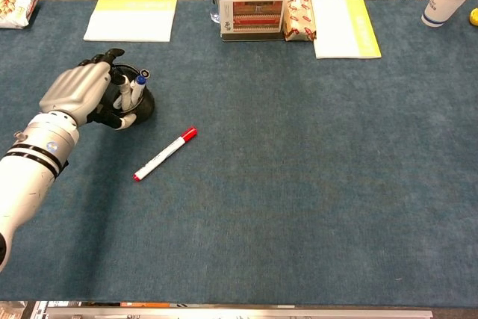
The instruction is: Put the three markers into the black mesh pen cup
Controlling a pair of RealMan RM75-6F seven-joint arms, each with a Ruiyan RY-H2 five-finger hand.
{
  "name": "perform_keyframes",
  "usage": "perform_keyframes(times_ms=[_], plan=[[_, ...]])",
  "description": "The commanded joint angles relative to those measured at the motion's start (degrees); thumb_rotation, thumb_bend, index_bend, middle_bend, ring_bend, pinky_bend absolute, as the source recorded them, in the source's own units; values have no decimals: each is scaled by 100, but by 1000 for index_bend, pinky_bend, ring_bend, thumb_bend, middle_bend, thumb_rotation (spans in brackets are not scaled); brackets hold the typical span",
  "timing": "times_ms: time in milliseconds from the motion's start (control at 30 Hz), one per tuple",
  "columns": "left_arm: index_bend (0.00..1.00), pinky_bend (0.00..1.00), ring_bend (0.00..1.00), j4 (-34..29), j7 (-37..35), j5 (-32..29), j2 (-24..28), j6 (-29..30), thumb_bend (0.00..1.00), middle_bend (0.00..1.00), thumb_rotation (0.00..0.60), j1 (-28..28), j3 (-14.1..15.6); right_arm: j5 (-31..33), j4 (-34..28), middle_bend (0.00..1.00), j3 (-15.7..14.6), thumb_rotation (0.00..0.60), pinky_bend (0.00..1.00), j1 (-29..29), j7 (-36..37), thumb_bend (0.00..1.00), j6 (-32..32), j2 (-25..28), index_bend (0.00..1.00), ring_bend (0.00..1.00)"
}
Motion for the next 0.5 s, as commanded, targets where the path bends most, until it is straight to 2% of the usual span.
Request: perform_keyframes(times_ms=[33,300,500], plan=[[710,70,0,-10,26,10,9,41,287,22,600,19,7,1,-1,188,0,600,390,1,1,0,-1,1,122,109],[720,70,0,-205,129,-84,195,163,291,28,600,109,9,13,-1,188,2,600,390,-1,-7,0,-3,-2,122,109],[717,70,0,-569,414,-475,396,281,291,29,600,137,-111,19,-3,187,-1,600,390,3,-28,0,-19,-11,122,109]])
